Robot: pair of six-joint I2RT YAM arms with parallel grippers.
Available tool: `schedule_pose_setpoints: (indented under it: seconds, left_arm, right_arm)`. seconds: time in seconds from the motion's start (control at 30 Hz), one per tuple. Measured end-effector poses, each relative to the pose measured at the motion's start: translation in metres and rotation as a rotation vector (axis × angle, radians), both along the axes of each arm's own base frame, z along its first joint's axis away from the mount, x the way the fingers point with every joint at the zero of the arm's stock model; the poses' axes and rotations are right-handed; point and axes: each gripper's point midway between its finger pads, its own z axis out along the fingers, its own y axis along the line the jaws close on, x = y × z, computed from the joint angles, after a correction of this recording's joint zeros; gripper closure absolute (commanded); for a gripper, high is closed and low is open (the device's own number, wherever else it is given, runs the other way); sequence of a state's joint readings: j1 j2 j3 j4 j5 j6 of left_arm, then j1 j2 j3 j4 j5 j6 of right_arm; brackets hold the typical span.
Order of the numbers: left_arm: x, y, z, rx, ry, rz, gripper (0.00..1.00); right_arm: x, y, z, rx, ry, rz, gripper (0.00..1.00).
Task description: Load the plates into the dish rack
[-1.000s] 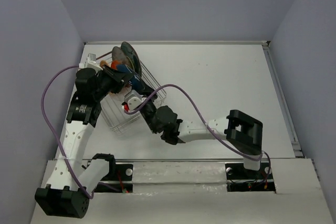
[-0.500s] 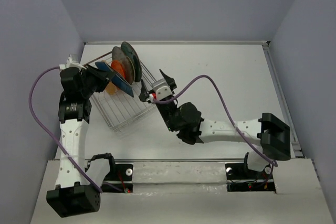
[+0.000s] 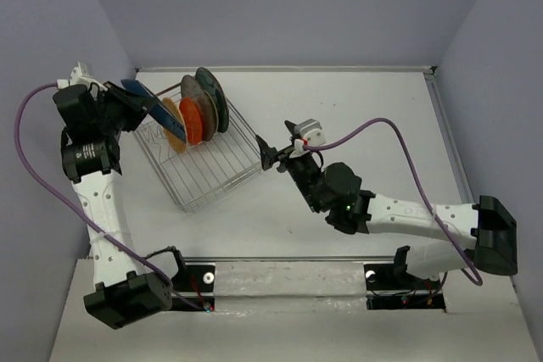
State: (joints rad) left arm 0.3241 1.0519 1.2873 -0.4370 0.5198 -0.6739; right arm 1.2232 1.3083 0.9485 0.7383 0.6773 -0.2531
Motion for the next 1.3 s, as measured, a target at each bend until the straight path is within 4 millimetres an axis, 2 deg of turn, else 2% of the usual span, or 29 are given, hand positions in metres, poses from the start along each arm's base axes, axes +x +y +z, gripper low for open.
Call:
schedule_pose_setpoints:
  seconds: [0.1, 0.23, 0.43, 0.57, 0.73, 0.83, 0.97, 1.1, 1.3]
  left_arm:
    - [0.002, 0.015, -0.004, 0.041, 0.031, 0.024, 0.95]
    - [0.011, 0.034, -0.022, 0.058, 0.118, 0.04, 0.95]
    - [0.026, 0.051, -0.056, 0.063, 0.233, 0.05, 0.95]
    - [0.031, 0.058, -0.071, 0.084, 0.271, 0.05, 0.95]
    - [0.044, 0.062, -0.085, 0.089, 0.294, 0.028, 0.95]
    - [0.057, 0.066, -0.098, 0.079, 0.32, 0.006, 0.95]
    - [0.065, 0.067, -0.113, 0.078, 0.351, -0.011, 0.94]
    - [0.068, 0.07, -0.117, 0.093, 0.357, -0.01, 0.95]
    - [0.074, 0.07, -0.12, 0.11, 0.354, -0.024, 0.95]
  right_arm:
    - [0.001, -0.003, -0.024, -0.031, 0.057, 0.004, 0.22]
    - [0.001, -0.02, -0.051, -0.058, 0.129, -0.009, 0.22]
    - [-0.004, -0.049, -0.059, -0.006, 0.17, -0.023, 0.22]
    - [-0.006, -0.059, -0.072, -0.004, 0.194, -0.03, 0.22]
    - [-0.004, -0.065, -0.093, -0.022, 0.235, -0.041, 0.22]
    - [-0.002, -0.067, -0.098, -0.023, 0.248, -0.049, 0.22]
    - [0.001, -0.064, -0.106, -0.031, 0.265, -0.051, 0.22]
    - [0.002, -0.06, -0.114, -0.049, 0.277, -0.046, 0.23]
    - [0.001, -0.058, -0.114, -0.041, 0.282, -0.036, 0.23]
